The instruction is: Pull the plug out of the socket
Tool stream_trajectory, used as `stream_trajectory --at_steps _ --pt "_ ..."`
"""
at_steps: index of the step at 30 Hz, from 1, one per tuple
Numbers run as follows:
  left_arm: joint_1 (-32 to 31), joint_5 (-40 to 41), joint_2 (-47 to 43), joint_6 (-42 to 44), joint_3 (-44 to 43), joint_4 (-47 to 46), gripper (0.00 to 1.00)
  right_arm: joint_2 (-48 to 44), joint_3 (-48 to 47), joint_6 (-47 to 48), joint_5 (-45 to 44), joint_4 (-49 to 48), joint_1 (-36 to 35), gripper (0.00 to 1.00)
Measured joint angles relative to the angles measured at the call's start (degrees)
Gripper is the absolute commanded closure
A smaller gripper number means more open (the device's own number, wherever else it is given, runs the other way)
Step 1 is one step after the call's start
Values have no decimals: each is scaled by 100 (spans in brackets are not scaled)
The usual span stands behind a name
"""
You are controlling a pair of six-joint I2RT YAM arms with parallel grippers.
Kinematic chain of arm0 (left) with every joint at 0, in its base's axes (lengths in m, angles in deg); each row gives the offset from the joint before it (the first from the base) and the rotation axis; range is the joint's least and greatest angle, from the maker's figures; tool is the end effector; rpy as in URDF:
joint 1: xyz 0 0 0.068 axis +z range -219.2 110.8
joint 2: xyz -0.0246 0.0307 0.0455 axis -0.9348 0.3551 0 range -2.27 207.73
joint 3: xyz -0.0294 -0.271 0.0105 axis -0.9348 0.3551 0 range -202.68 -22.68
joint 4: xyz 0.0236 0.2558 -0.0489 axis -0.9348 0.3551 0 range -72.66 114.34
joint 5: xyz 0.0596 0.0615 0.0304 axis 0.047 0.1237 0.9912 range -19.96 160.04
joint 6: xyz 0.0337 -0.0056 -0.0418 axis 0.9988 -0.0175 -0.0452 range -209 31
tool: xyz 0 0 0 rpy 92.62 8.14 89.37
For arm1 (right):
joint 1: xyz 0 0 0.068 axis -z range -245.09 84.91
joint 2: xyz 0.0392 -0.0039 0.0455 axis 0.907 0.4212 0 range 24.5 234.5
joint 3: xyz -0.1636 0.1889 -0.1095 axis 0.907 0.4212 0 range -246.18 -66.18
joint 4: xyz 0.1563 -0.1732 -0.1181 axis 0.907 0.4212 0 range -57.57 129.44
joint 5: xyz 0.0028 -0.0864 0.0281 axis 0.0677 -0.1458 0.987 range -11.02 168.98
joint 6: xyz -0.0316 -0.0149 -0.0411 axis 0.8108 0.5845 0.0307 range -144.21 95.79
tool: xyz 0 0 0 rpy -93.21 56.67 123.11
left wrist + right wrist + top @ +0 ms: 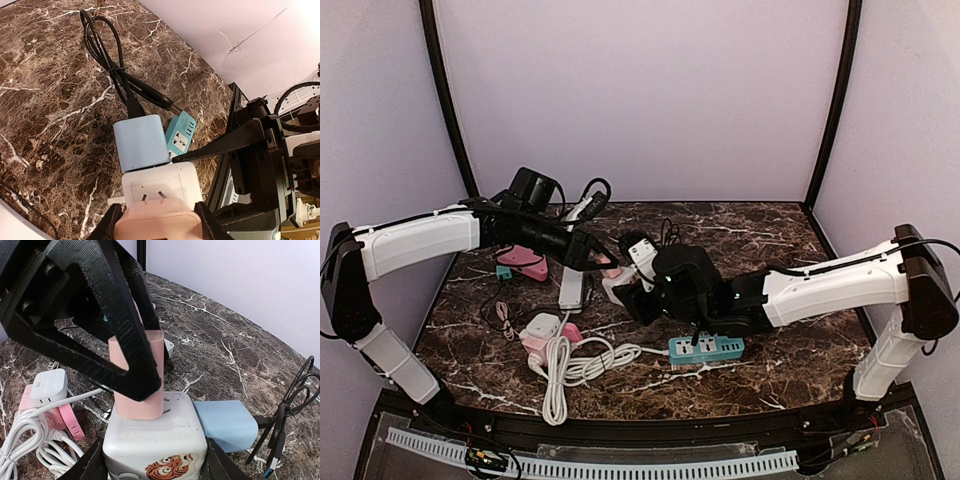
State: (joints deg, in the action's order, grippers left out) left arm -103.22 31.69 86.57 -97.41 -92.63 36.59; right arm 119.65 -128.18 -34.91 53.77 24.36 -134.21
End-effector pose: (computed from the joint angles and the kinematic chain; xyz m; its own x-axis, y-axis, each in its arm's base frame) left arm 0.2745 -0.2119 0.2920 -0.6296 0.2867 -0.7221 0.7594 0.4234 -0.4940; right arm 0.1488 0.3477 0.2477 -0.2799 -0.2623 -0.9235 -0.6675 0.7445 -0.0092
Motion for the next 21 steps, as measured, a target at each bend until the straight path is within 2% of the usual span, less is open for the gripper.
stream_trajectory --at_steps 5,12,21 --pt "0 -35 2 -24 0 9 92 -24 33 149 -11 -39 -11 100" --pt "39 15 2 26 0 31 92 153 -341 162 -212 431 -48 100" --pt "407 479 -4 197 -20 127 92 494 -498 -63 -949 1738 -57 100"
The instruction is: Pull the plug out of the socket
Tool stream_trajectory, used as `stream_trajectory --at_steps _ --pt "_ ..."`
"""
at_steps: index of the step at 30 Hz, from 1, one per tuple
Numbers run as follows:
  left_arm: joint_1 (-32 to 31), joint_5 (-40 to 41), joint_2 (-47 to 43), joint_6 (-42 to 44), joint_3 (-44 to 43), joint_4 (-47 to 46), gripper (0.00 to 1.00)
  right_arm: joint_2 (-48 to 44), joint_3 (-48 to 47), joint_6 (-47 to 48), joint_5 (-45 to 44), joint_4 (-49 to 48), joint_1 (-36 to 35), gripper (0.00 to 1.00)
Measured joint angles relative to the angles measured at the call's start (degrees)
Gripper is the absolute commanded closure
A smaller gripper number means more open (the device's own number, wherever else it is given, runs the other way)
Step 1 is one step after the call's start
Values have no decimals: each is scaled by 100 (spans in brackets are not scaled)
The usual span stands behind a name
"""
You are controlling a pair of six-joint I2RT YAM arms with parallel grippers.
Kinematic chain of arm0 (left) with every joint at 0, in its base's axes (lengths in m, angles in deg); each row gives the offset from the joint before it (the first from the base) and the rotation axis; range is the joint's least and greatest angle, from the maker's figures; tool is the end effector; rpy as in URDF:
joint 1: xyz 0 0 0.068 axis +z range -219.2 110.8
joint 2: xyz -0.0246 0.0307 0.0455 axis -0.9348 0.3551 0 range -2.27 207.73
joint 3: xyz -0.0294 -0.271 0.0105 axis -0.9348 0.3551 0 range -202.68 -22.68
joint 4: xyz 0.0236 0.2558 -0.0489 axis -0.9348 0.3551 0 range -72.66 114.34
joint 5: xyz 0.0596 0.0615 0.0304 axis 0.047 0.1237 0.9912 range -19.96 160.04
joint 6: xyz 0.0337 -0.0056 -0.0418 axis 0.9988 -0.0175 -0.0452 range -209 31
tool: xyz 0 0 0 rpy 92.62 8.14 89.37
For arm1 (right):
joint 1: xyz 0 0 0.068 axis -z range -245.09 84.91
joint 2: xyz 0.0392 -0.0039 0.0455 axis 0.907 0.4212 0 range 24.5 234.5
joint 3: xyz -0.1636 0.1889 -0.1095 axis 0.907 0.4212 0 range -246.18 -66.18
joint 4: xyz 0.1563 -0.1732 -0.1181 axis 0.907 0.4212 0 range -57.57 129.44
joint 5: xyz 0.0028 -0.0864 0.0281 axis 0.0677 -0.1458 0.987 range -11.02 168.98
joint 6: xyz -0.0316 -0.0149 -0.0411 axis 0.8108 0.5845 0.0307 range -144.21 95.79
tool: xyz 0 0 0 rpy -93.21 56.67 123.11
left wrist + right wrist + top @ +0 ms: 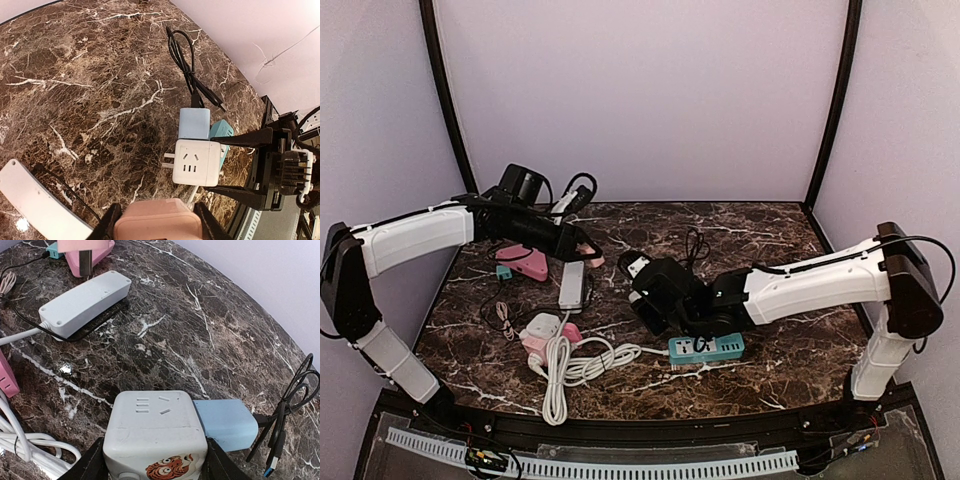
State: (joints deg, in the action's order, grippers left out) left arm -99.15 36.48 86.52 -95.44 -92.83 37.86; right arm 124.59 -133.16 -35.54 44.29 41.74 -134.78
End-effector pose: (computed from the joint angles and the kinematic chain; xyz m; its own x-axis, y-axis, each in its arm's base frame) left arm 0.2902 -0.1898 0.2906 -0.6319 0.2564 -0.7314 0.7212 0.5401 -0.4338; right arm 0.1510 0.3499 0.2202 -0.3524 -0.4867 -0.7993 -0.5671 0.7905 -0.2313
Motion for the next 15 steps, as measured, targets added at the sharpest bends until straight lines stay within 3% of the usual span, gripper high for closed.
stream_trajectory --at_steps 8,15 --pt "-22 203 0 44 0 70 90 -42 11 -258 -59 118 15 100" --pt "216 647 39 68 0 234 90 -776 468 -446 181 -240 151 100"
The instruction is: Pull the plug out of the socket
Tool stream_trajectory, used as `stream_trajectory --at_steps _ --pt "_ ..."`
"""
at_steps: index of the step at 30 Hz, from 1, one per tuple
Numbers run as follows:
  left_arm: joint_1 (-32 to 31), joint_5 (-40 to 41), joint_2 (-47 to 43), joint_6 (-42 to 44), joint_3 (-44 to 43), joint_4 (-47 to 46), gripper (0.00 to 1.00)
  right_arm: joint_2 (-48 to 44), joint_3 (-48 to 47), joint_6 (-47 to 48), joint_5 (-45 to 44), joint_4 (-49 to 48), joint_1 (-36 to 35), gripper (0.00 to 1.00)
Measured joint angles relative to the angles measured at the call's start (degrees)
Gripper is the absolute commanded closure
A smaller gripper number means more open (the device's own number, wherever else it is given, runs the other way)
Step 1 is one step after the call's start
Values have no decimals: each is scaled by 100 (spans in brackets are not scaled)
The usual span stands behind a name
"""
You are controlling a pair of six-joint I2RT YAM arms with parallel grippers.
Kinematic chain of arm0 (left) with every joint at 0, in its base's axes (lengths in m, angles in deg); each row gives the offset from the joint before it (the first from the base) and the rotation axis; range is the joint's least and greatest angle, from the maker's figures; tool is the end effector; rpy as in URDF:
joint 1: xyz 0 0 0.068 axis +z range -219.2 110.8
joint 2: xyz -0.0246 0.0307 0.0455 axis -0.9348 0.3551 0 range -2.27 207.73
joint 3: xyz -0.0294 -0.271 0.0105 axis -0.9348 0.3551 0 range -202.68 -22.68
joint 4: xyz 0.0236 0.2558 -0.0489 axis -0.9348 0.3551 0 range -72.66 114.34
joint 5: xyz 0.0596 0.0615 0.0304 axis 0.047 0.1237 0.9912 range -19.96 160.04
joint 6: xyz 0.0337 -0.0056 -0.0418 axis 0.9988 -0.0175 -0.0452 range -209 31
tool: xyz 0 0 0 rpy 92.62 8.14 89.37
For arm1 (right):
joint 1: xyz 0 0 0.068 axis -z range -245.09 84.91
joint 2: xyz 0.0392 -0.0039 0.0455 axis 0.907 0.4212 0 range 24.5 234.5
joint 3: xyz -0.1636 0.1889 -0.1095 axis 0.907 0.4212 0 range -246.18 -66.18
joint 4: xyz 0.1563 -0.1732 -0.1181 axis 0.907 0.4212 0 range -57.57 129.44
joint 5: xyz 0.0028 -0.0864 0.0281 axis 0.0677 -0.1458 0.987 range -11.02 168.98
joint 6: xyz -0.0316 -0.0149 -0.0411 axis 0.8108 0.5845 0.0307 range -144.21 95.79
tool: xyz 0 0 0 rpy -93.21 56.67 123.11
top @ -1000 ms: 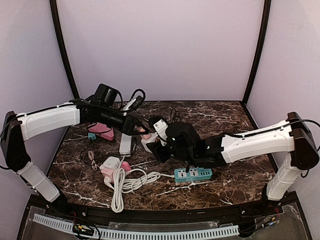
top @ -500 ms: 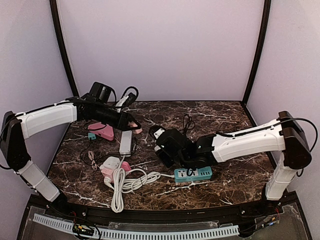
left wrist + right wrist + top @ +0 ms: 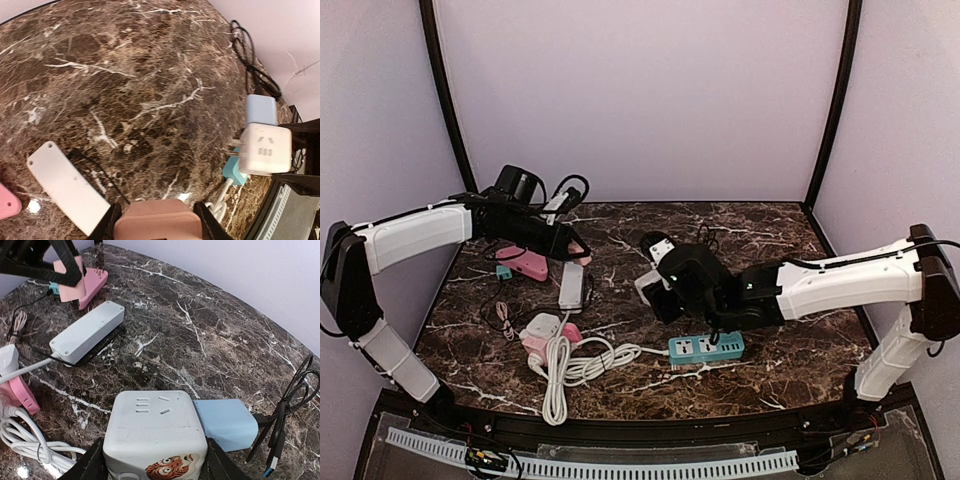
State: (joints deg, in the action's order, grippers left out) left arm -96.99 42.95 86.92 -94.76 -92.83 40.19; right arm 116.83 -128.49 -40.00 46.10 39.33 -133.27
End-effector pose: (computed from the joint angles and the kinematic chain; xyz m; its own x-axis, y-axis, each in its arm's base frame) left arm 0.2987 -0.1757 0.2837 -0.6594 0.2466 -0.7102 0.6522 0.6575 -0.3772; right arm 0.1502 0.3233 0.2443 -0.3831 -0.3420 -0.8581 -0.5343 0.8398 -0.0962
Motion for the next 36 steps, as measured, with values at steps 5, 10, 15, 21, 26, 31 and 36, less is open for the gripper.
stream_trajectory --at_steps 5,10,15,21,26,31,36 --pt "688 284 240 -70 -9 87 90 -424 175 -81 37 -216 98 100" --pt "1021 730 612 -68 -179 350 90 -483 321 -103 70 -374 122 100" --pt "1034 1189 905 -68 -302 612 82 -483 448 -107 101 -448 144 100" --pt "1034 1482 1189 -44 -474 918 79 -487 461 -129 114 -555 177 100" --pt "1060 1569 1421 -37 -546 1049 75 -527 520 -190 118 -601 181 100" --pt "1062 1602 1473 -15 -560 1145 62 -649 625 -236 118 -629 184 100" --pt "1062 1602 1475 15 -568 1165 49 -684 656 -256 120 -723 184 100"
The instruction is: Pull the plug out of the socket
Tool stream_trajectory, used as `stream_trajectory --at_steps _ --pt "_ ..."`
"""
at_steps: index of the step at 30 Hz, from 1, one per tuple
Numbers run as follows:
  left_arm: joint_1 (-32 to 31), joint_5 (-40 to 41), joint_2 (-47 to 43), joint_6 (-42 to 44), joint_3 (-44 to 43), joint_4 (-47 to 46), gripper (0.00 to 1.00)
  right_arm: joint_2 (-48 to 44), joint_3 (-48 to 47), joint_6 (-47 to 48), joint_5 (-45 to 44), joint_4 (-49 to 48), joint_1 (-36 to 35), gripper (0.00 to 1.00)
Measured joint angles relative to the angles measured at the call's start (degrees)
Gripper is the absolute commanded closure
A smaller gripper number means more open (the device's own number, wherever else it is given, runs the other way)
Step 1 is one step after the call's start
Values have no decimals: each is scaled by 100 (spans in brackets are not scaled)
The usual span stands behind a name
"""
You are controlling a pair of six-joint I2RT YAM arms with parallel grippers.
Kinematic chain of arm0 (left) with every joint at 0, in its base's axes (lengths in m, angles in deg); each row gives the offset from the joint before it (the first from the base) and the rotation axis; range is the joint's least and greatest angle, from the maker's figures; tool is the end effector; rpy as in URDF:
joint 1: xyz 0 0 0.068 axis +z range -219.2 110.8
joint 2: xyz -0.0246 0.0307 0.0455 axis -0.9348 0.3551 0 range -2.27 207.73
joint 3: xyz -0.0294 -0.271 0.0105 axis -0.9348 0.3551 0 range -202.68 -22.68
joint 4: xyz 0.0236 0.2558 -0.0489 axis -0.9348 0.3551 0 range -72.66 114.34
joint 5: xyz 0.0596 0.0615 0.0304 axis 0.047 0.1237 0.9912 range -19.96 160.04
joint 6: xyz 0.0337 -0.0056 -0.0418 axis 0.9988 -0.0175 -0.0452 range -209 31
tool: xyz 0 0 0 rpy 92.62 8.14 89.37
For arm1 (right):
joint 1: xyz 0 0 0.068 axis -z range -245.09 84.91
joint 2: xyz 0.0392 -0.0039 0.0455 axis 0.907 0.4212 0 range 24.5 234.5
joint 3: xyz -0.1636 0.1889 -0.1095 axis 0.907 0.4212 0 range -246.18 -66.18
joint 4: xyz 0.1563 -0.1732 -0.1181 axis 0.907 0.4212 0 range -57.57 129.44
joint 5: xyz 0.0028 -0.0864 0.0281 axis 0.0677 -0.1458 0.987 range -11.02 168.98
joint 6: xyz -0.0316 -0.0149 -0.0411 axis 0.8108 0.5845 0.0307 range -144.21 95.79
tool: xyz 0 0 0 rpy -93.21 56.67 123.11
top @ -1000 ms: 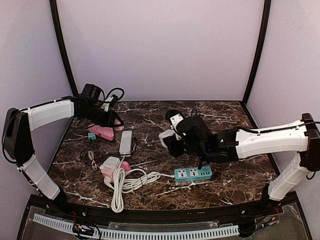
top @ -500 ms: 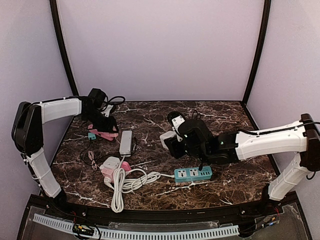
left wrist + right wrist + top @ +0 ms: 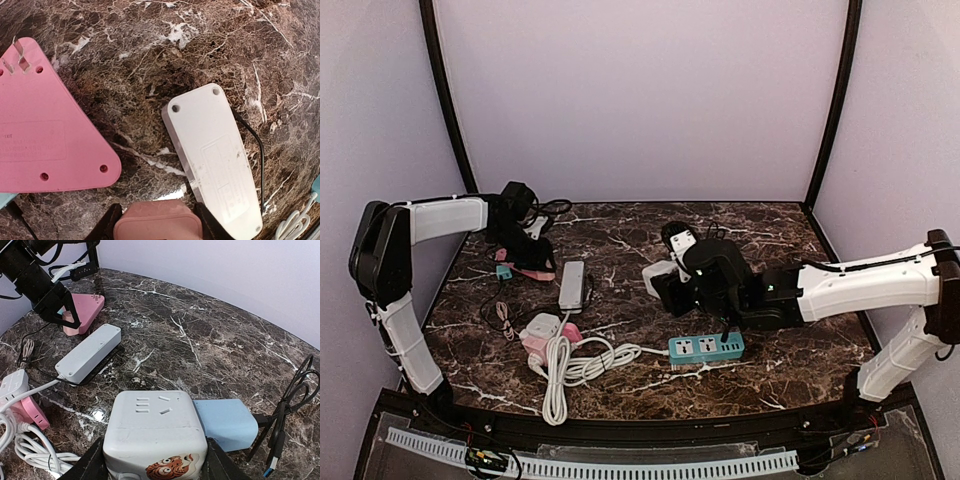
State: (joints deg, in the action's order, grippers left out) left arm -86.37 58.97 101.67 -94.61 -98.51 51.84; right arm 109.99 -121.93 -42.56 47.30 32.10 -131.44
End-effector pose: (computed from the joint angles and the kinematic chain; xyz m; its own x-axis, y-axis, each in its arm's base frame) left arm 0.3593 -0.1181 0.2105 -0.8808 0.1718 -0.4412 0.2895 0.9328 -0.2147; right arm 0.1505 0.2972 0.2560 -0.3746 -0.1875 -0.9080 -0.5037 0.8634 0.0296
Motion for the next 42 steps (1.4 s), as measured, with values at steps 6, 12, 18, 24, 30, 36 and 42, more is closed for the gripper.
stream_trajectory --at_steps 6,12,18,24,30,36,42 --pt "0 -2 0 28 -20 4 35 0 37 -37 15 -13 0 100" --pt "2 -7 0 33 -20 4 26 0 44 -50 20 -22 0 100" --pt "2 -42 -81 46 -13 -31 22 -299 411 -46 103 -350 0 100" --pt "2 -608 -970 48 216 -479 22 -1034 1285 208 444 -1408 2 100" --pt "-96 -1858 -1766 -125 404 -1215 22 -1405 1733 649 787 -2389 0 100" --pt "-780 -3101 -1836 -461 586 -1825 22 -1410 1729 1110 973 -3091 -46 100" --pt "-1368 -4264 -1834 -1075 881 -2616 21 -1196 1587 1508 1023 -3491 -199 100"
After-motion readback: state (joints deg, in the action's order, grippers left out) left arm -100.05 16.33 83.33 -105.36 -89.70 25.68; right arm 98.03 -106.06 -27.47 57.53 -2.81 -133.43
